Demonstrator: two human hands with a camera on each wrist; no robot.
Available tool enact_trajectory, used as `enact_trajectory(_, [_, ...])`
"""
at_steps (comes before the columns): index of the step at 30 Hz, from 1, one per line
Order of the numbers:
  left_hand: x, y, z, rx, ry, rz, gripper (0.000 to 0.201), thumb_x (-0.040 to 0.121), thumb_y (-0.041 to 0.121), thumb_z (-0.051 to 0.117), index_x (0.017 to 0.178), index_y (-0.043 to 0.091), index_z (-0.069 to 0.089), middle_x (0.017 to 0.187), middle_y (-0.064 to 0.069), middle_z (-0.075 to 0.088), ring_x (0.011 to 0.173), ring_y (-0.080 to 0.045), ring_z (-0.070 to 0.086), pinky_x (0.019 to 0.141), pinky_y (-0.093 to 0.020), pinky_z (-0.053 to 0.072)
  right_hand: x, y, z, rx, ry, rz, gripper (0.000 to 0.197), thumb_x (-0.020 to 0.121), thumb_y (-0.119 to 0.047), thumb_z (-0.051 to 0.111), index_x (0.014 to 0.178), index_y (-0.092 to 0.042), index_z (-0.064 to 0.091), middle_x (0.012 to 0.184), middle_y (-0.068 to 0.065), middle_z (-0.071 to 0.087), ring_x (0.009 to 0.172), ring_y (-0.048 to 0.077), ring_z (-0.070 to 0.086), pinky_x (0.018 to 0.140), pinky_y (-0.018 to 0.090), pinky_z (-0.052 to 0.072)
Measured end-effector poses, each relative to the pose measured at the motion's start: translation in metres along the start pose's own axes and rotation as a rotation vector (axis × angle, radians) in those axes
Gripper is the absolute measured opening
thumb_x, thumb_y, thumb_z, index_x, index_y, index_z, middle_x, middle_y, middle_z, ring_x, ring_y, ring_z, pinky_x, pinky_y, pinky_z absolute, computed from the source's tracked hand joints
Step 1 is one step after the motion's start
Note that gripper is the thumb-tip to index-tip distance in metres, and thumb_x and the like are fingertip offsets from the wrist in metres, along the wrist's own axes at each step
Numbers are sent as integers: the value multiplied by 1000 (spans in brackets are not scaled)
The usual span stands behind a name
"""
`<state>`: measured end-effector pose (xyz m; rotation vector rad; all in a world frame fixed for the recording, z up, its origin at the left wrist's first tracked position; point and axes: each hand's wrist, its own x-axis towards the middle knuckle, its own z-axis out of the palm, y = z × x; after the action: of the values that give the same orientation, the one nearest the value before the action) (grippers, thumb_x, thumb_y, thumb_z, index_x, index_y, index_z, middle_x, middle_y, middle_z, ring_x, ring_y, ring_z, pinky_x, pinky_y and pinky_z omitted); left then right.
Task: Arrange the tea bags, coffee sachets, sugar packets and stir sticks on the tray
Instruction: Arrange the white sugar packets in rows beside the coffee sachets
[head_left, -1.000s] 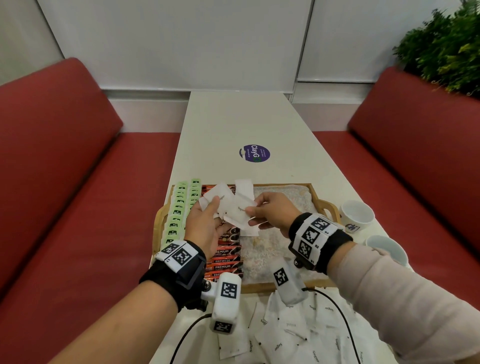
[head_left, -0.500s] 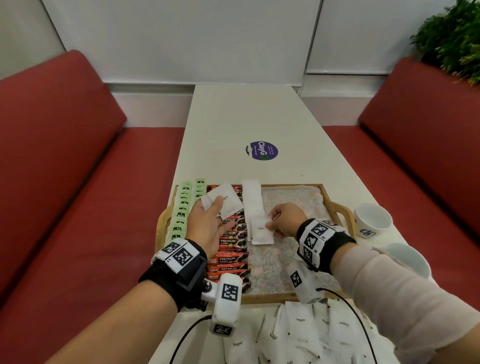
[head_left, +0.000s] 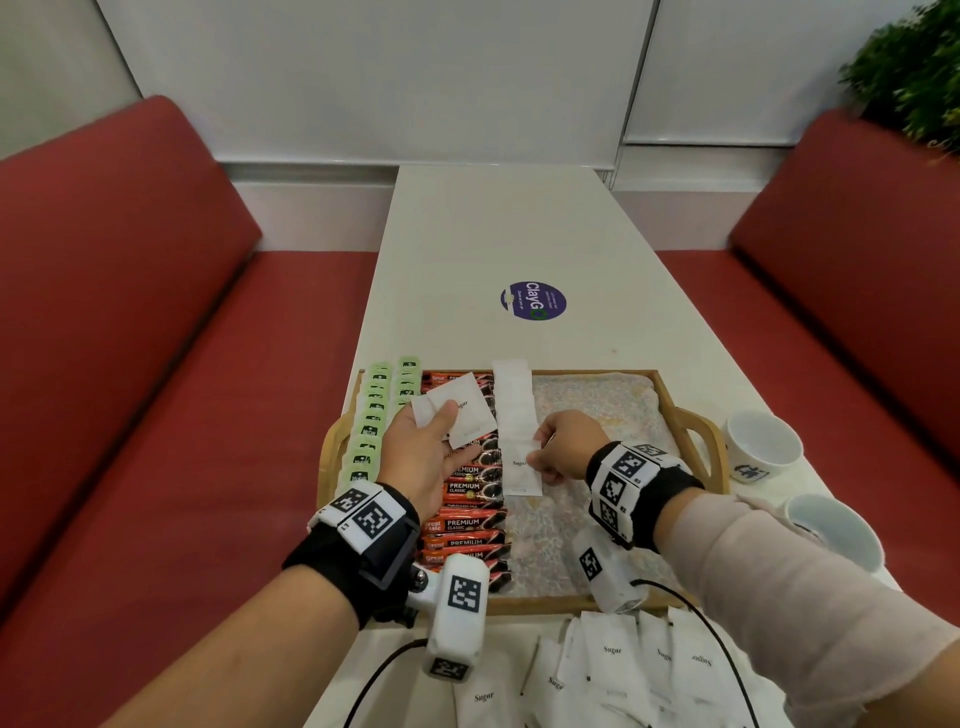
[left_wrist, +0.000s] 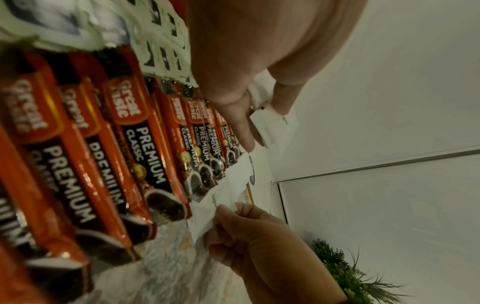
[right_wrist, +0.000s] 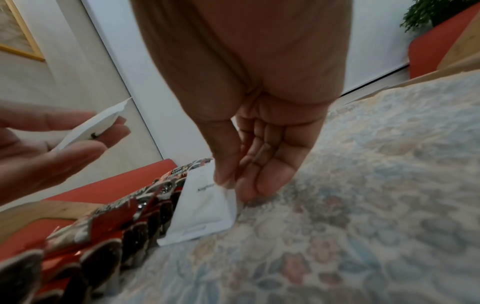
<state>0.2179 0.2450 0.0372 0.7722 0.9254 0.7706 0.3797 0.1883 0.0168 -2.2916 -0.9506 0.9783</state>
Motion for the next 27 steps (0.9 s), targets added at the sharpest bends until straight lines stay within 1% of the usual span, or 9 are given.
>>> enact_trajectory(2, [-1, 0, 0, 12, 7, 4, 15, 96, 11, 53, 111, 13, 55, 118, -12, 64, 106, -28, 64, 67, -31, 60, -1, -1, -1, -29, 8, 5, 23, 81, -3, 69, 73, -14, 51, 67, 8, 63, 54, 18, 61, 56, 29, 55])
enact_trajectory(6, [-2, -1, -1, 56, 29, 22, 13, 92, 10, 58, 105, 14, 58, 115, -12, 66, 103, -29, 65, 64, -29, 59, -5, -8, -5, -128, 89, -92, 19, 87, -27, 66, 78, -19, 52, 84, 1, 60, 78, 21, 60, 74, 33, 51])
enact_trajectory(8, [-3, -2, -2, 95, 32, 38, 18, 91, 10, 60, 109, 13, 58, 114, -12, 67, 102, -28, 66, 65, -29, 59, -12, -15, -8, 37, 101, -194, 19, 93, -32, 56, 88, -14, 58, 83, 0, 59, 71, 18, 57, 67, 30, 50])
enact_trajectory(10, [-5, -4, -1, 132, 28, 57, 23, 90, 10, 61, 113, 12, 59, 113, -11, 68, 100, -27, 67, 65, -29, 60, -23, -23, -10, 189, 45, -265, 24, 96, -34, 51, 90, -13, 62, 77, -2, 61, 59, 13, 54, 54, 23, 43])
enact_trajectory(14, [-14, -7, 2, 154, -18, 89, 26, 89, 7, 62, 114, 12, 59, 111, -12, 69, 99, -28, 68, 68, -32, 59, -39, -29, -12, 190, -18, -353, 22, 90, -25, 64, 70, -19, 57, 63, -5, 59, 50, 7, 52, 46, 14, 37])
enact_trajectory(17, [-21, -9, 6, 147, -39, 87, 27, 92, 10, 58, 119, 9, 57, 114, -13, 67, 100, -29, 67, 66, -30, 60, -43, -26, -12, 214, -5, -349, 24, 89, -17, 65, 68, -13, 53, 55, -3, 54, 44, 4, 51, 42, 11, 35])
enact_trajectory(21, [-26, -8, 9, 108, 2, 67, 24, 101, 15, 42, 122, 11, 52, 118, -11, 63, 102, -28, 65, 73, -32, 59, -45, -17, -14, 339, 48, -305, 16, 90, -10, 62, 76, -7, 55, 59, 2, 54, 42, 5, 51, 46, 18, 38])
enact_trajectory(24, [-29, -6, 8, 89, 41, 72, 21, 101, 8, 39, 118, 14, 51, 117, -10, 61, 104, -26, 62, 83, -33, 55, -41, -8, -19, 396, 103, -236, 21, 91, -5, 58, 72, -10, 50, 67, 8, 56, 43, 7, 54, 47, 22, 41])
enact_trajectory(27, [-29, -5, 6, 62, 73, 92, 23, 100, 1, 39, 115, 16, 47, 106, -7, 59, 101, -24, 60, 87, -32, 52, -38, 3, -21, 333, 114, -141, 27, 91, -4, 57, 67, -11, 48, 64, 6, 56, 49, 12, 57, 47, 23, 42])
